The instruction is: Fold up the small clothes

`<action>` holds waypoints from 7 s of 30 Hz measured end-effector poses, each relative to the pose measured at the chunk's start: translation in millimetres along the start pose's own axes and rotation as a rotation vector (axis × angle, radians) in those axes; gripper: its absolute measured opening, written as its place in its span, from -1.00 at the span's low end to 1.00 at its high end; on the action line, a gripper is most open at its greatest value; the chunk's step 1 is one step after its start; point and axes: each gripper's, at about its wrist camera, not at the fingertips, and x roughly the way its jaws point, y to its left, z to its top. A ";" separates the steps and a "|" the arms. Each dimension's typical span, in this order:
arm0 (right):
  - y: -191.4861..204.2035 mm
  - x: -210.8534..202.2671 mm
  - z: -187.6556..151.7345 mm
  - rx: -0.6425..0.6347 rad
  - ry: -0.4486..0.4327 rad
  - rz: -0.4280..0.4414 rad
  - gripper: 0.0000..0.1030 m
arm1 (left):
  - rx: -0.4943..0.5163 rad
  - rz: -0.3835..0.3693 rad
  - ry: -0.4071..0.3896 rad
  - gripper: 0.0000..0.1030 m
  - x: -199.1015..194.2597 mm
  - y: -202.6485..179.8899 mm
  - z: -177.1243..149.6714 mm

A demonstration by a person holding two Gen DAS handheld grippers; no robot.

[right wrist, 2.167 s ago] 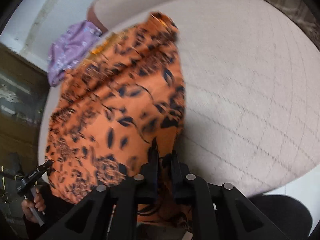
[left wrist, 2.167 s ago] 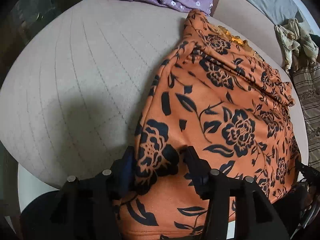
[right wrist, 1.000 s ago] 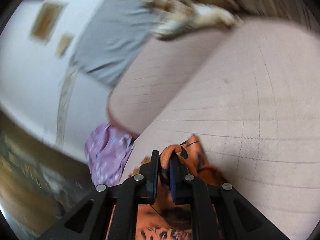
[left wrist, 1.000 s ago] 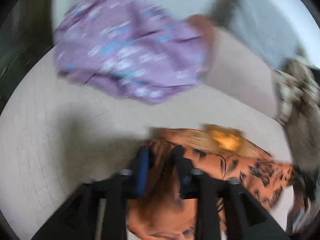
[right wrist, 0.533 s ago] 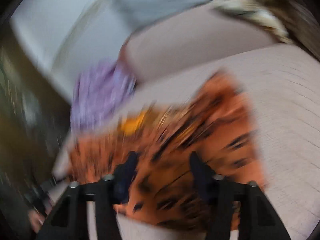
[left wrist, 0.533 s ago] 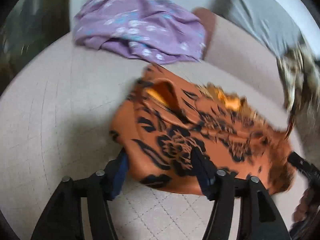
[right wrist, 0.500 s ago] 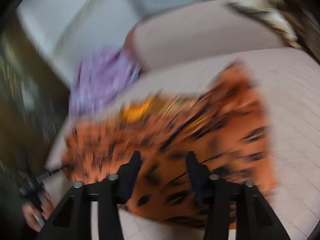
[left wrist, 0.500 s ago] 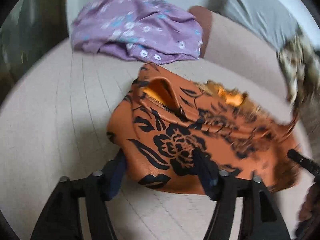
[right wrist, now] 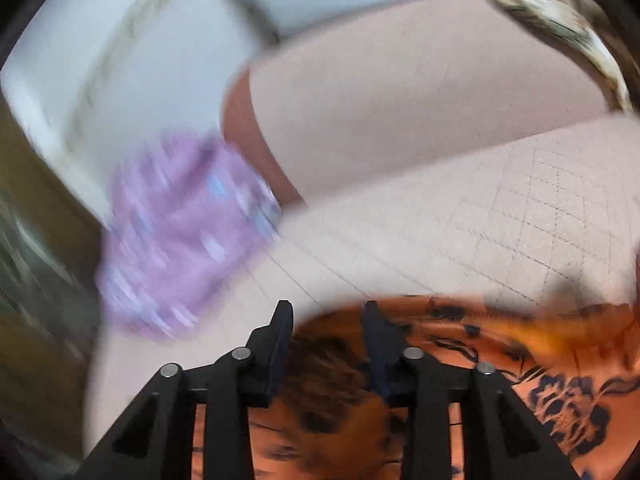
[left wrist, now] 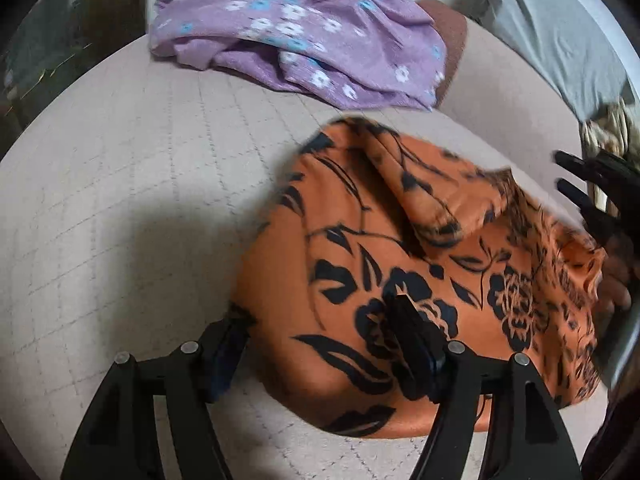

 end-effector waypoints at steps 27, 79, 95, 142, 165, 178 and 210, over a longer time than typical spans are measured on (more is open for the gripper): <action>29.4 10.6 -45.8 -0.256 0.089 -0.137 -0.23 | 0.055 0.114 -0.047 0.41 -4.7 -4.2 8.4; -136.9 -159.4 -111.0 -0.072 0.090 -0.200 -0.03 | 0.280 0.219 -0.380 0.41 -79.5 -67.9 -47.2; -115.1 -186.0 -117.2 -0.116 0.023 -0.103 -0.03 | 0.255 0.200 -0.463 0.41 -113.2 -71.0 -60.8; -101.7 -145.1 -119.2 -0.171 0.114 -0.100 -0.03 | 0.228 0.212 -0.319 0.41 -61.7 -61.9 -35.9; -121.6 -131.0 -121.1 -0.089 0.172 -0.149 -0.01 | 0.218 0.214 -0.152 0.48 -12.0 -51.2 -42.6; -112.4 -213.7 -131.2 -0.083 0.045 -0.104 0.14 | 0.369 0.182 -0.219 0.48 -64.3 -74.2 -129.7; -171.8 -245.9 -146.4 0.179 0.001 -0.015 0.28 | 0.249 0.223 -0.241 0.78 -118.3 -50.6 -145.9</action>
